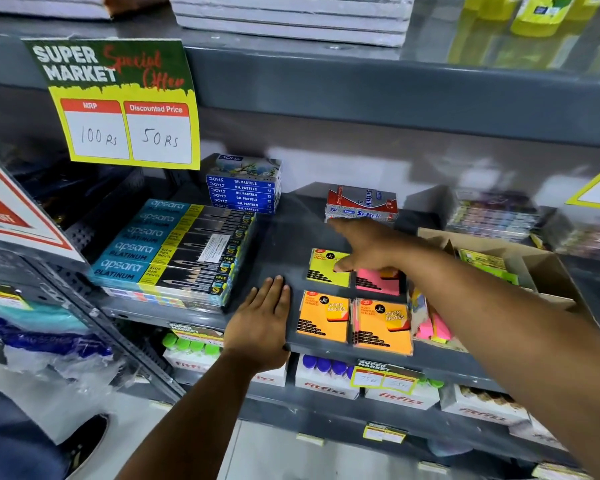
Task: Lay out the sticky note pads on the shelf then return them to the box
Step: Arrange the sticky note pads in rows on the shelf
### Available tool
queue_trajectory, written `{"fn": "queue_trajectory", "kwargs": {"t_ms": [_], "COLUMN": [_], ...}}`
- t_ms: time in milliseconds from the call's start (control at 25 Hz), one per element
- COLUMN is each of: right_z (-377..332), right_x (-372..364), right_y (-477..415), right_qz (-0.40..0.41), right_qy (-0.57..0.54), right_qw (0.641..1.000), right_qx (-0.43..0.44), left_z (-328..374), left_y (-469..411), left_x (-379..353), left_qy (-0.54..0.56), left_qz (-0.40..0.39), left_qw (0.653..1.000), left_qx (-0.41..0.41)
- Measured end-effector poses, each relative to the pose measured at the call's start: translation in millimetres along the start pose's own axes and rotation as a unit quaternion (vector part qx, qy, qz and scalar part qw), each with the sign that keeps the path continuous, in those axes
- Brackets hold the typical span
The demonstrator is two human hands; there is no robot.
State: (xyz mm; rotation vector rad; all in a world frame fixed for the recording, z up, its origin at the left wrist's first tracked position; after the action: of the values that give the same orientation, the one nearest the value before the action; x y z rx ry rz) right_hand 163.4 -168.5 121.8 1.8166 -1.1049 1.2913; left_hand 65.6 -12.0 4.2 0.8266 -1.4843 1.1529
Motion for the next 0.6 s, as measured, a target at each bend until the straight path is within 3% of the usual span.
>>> {"fn": "queue_trajectory", "kwargs": {"t_ms": [240, 360, 600], "right_z": [5, 10, 16], "right_x": [-25, -42, -48], "right_y": [85, 97, 95], "right_qz": [-0.161, -0.127, -0.089], "right_qy": [0.161, 0.214, 0.206], "right_qw": [0.973, 0.967, 0.973], "right_qx": [0.039, 0.06, 0.052], "left_z": [-1, -2, -1], "left_y": [-1, -3, -3], "left_x": [-1, -2, -1], "left_qy": [0.003, 0.0, -0.009], "left_qz": [-0.006, -0.015, -0.007], "left_qw": [1.0, 0.999, 0.999], "left_qx": [0.016, 0.033, 0.03]}}
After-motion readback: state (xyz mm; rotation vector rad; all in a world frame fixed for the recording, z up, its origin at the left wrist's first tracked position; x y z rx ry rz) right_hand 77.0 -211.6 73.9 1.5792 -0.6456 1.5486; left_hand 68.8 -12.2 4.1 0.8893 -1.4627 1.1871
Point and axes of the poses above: each hand's wrist, its own y-axis away from the middle knuckle, its own x-axis out of the back of the hand, z = x × y, the point moved 7 cm from there along -y, towards the middle knuckle, and after that the axes turned 11 degrees about z, right-handed, at the moved point
